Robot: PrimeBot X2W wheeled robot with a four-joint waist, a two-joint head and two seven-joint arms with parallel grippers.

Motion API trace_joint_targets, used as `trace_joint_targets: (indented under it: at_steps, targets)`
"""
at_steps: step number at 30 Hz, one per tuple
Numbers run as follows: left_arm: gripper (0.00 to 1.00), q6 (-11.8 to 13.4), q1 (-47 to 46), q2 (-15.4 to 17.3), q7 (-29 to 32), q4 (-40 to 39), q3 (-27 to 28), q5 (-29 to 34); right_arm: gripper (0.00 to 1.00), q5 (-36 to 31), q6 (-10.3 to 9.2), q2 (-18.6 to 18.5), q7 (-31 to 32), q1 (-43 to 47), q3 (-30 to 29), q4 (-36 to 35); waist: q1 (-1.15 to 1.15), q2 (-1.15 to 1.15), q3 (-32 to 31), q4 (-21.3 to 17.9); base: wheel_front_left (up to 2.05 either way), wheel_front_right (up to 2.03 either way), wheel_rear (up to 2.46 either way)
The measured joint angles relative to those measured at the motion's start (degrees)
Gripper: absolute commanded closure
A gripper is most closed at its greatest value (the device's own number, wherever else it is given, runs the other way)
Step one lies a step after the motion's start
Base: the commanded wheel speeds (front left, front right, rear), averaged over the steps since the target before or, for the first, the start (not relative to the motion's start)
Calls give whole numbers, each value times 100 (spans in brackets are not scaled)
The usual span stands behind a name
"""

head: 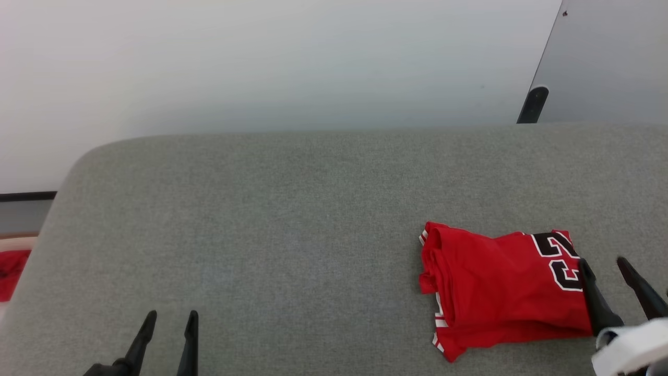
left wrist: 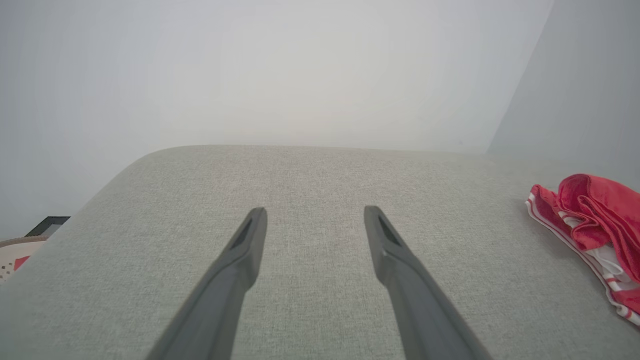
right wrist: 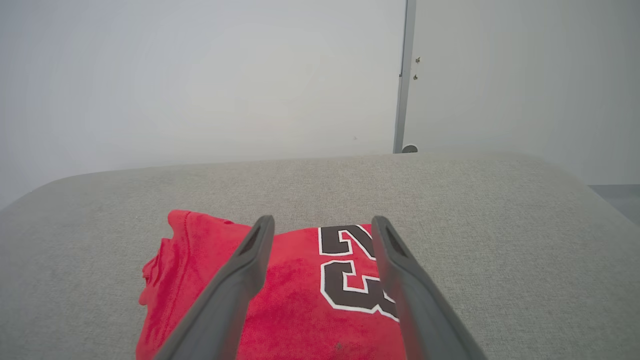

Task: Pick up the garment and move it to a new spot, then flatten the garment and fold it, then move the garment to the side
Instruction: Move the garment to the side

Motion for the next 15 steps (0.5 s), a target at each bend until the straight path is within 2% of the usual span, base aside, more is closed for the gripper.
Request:
trace_joint_targets:
  at_steps: [4,9,15]
  targets:
    - [0,0,-68,11,0,-13,-23,-34,0,73,0,-198,313,-376,201,85,0,0,92,-37,0,0,0]
    - [0,-8,-219,56,-1,-24,-62,-73,0,112,0,-658,1088,-908,486,358,0,0,286,-71,0,0,0]
    - [0,-52,-480,102,-3,26,-177,-80,0,490,0,-985,2598,-1540,486,778,0,0,580,-59,0,0,0]
